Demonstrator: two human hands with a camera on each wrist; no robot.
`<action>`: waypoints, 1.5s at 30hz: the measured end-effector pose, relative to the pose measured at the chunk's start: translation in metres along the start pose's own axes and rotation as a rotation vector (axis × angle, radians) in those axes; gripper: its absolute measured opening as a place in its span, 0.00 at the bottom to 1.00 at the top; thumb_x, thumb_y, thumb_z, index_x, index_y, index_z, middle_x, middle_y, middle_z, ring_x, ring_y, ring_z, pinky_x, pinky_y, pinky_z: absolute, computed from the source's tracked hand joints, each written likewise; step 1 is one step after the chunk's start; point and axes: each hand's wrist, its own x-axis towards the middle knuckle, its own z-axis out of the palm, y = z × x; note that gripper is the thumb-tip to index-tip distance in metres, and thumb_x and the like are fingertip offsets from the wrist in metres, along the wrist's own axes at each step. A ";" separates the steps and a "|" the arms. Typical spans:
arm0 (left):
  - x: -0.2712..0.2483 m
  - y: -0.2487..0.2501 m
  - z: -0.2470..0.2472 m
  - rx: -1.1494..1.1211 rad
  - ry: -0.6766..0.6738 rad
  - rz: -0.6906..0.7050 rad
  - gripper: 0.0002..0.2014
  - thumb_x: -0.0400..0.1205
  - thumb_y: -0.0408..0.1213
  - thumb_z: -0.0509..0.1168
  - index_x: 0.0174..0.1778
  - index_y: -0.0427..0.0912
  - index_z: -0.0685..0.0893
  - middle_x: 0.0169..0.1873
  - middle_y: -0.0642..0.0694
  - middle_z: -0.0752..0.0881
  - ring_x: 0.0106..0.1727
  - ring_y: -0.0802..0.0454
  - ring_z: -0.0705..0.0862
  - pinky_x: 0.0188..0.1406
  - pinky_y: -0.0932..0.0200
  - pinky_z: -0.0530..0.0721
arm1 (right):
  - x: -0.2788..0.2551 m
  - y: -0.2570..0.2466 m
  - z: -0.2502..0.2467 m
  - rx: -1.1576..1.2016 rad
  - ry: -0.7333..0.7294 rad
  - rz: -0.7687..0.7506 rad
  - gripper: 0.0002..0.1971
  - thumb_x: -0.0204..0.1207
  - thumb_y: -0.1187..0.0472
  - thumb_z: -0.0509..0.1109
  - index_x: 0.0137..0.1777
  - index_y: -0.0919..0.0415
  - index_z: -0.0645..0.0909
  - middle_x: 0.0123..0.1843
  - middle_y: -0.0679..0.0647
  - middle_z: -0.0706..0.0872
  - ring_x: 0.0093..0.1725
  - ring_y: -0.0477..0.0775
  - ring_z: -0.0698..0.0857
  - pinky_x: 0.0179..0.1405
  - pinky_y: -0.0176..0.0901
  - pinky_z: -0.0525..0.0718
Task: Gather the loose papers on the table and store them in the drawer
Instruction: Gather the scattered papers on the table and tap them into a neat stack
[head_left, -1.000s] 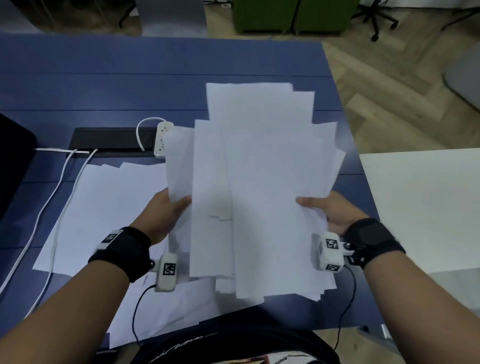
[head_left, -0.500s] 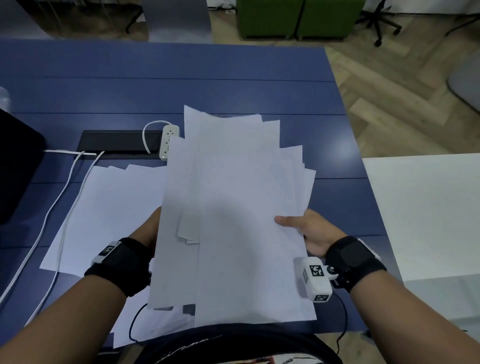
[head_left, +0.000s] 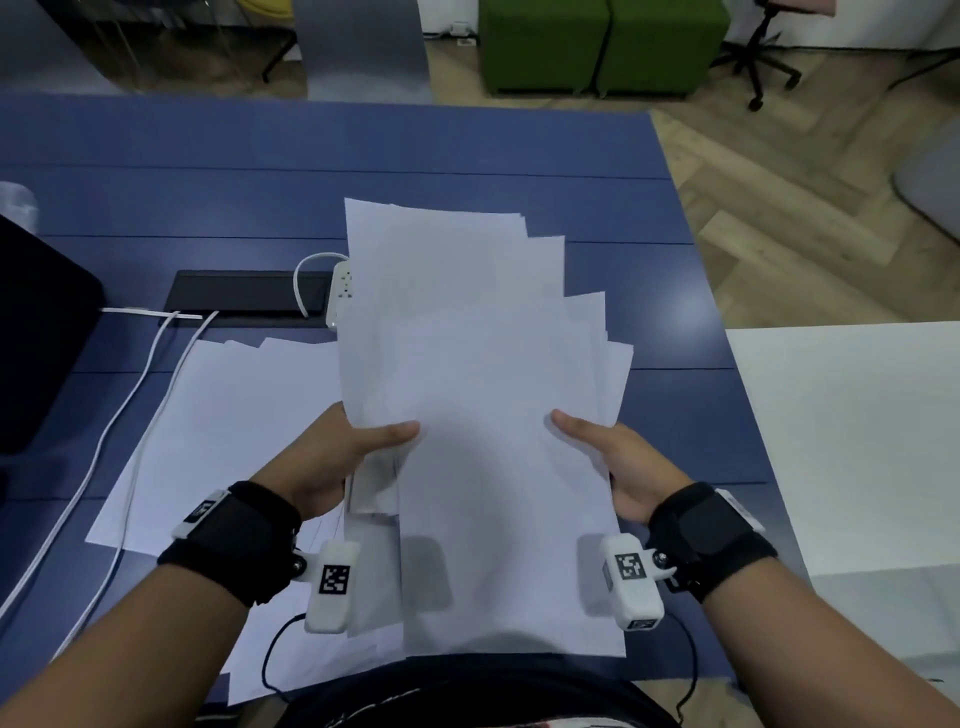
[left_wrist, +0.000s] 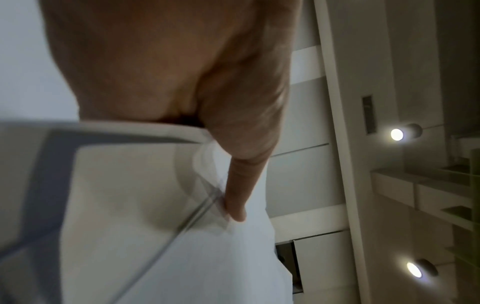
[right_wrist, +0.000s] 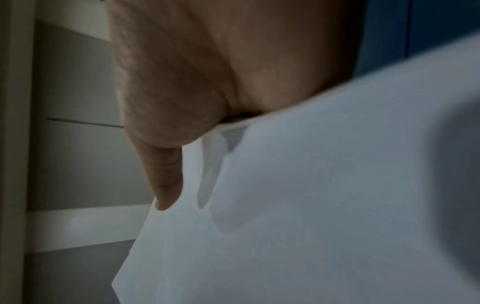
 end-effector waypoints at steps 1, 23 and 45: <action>-0.001 0.000 0.002 0.011 -0.010 0.008 0.19 0.84 0.29 0.75 0.72 0.37 0.88 0.66 0.39 0.93 0.69 0.38 0.92 0.73 0.41 0.85 | -0.003 -0.003 0.002 -0.001 -0.010 -0.005 0.22 0.85 0.53 0.73 0.76 0.63 0.85 0.72 0.62 0.90 0.72 0.66 0.88 0.78 0.63 0.81; -0.013 -0.008 0.002 -0.070 0.087 0.210 0.19 0.84 0.28 0.73 0.73 0.36 0.88 0.66 0.36 0.93 0.68 0.36 0.92 0.70 0.37 0.88 | -0.016 -0.010 0.006 -0.195 0.043 -0.330 0.17 0.83 0.66 0.74 0.71 0.65 0.86 0.69 0.61 0.92 0.69 0.67 0.90 0.75 0.76 0.82; -0.020 0.020 -0.019 -0.023 -0.025 0.314 0.23 0.83 0.25 0.71 0.76 0.40 0.85 0.70 0.39 0.91 0.71 0.41 0.91 0.69 0.44 0.89 | -0.015 -0.022 0.010 -0.075 -0.101 -0.337 0.18 0.87 0.73 0.66 0.75 0.72 0.81 0.72 0.64 0.89 0.73 0.65 0.88 0.69 0.50 0.89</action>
